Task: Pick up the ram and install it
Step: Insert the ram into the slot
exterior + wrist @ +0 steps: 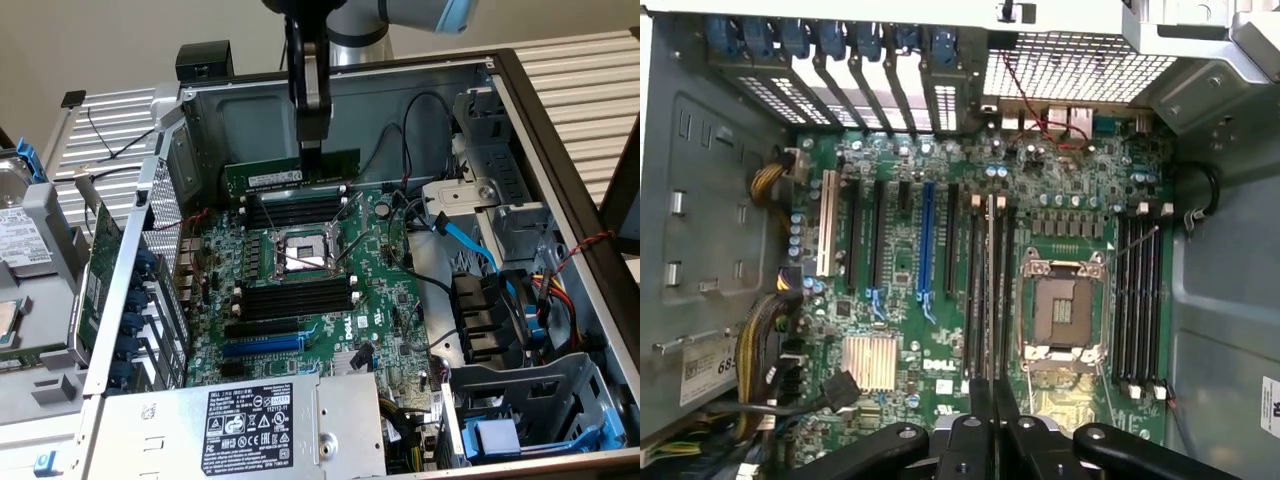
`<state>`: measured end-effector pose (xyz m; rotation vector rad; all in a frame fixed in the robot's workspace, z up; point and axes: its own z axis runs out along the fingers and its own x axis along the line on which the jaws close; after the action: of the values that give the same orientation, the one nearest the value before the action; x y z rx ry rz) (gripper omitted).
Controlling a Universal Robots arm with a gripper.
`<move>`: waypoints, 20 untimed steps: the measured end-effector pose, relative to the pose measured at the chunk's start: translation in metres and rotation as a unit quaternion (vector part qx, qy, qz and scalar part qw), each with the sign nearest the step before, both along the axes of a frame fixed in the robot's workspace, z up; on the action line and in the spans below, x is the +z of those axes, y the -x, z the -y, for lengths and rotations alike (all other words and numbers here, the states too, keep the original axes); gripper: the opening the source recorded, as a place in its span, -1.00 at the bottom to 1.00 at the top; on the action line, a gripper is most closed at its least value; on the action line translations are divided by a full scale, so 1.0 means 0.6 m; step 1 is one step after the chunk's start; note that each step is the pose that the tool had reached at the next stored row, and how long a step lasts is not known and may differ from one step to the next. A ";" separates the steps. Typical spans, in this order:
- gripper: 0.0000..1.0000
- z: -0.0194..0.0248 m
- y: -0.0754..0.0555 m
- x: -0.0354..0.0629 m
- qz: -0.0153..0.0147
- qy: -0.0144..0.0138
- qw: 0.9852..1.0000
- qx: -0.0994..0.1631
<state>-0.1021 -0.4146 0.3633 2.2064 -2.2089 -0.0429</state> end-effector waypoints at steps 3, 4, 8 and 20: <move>-0.75 -0.0006 0.002 -0.005 0.002 0.000 1.000 -0.008; -0.75 -0.0009 0.003 -0.007 0.003 0.000 1.000 -0.010; -0.75 -0.0027 0.009 -0.017 0.003 0.000 1.000 -0.018; -0.75 -0.0081 0.018 -0.046 0.007 0.000 1.000 -0.024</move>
<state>-0.1130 -0.4097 0.3355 2.1595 -2.2692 -0.0290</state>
